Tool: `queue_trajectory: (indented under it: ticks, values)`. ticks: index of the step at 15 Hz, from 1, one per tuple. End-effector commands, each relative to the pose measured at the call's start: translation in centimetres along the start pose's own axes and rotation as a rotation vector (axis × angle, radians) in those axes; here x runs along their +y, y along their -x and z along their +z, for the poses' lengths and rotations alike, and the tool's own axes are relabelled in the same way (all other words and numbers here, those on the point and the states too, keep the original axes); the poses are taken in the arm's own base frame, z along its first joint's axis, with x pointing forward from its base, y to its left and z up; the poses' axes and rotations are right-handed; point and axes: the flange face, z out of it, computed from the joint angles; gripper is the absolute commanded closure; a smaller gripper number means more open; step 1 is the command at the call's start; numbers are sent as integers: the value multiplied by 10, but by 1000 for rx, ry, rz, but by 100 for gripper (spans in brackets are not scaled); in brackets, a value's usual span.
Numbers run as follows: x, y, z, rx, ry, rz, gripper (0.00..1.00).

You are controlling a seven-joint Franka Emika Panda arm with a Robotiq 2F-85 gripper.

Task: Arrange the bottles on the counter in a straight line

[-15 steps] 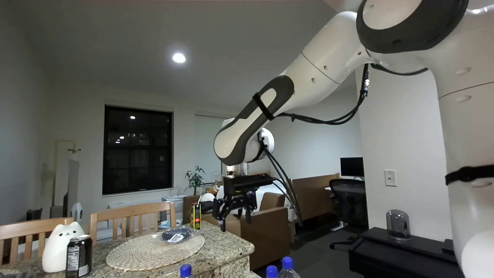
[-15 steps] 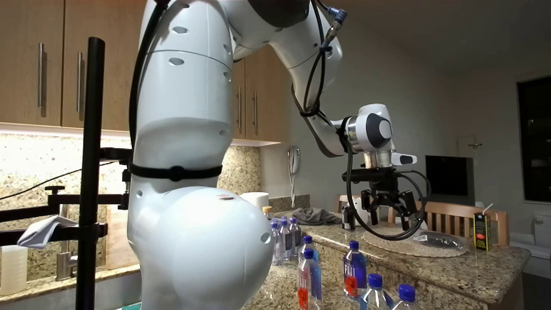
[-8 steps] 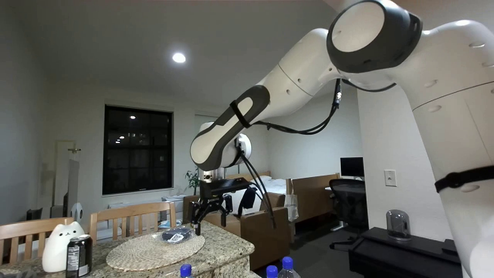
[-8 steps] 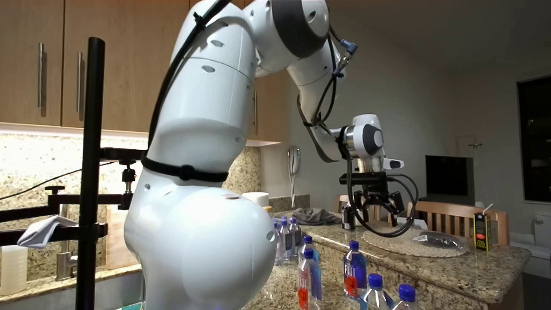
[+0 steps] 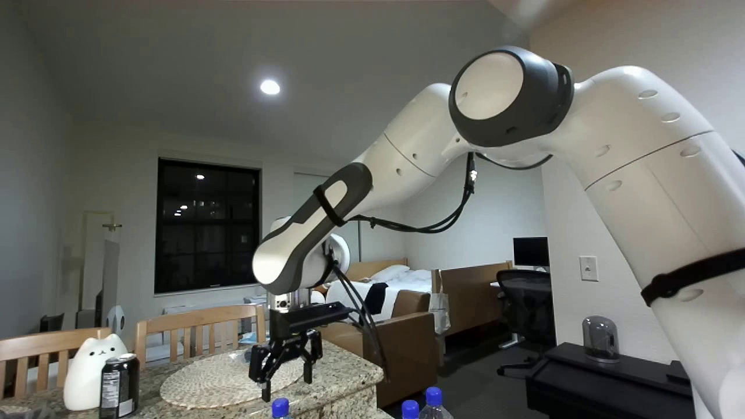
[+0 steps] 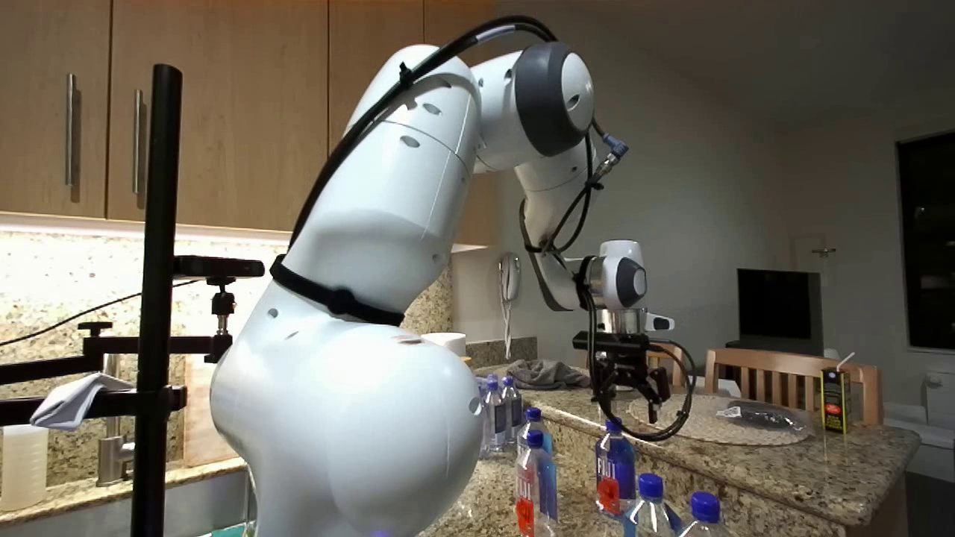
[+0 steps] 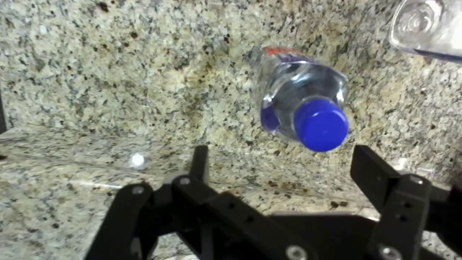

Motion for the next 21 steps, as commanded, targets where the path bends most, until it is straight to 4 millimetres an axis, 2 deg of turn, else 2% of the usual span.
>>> queue_trajectory:
  ticks: [1, 6, 7, 8, 10, 19, 20, 21]
  values:
    - [-22, 3, 8, -16, -37, -52, 0]
    - [-31, 19, 12, -68, -2, -42, 0]
    - [-30, 22, 12, -81, 3, -38, 5]
    - [-28, 24, 14, -95, 4, -34, 27]
    - [-27, 28, 16, -120, 7, -32, 32]
    - [-22, 26, 24, -114, 28, -40, 91]
    - [-22, 26, 22, -113, 33, -43, 85]
    - [-22, 25, 22, -112, 34, -45, 59]
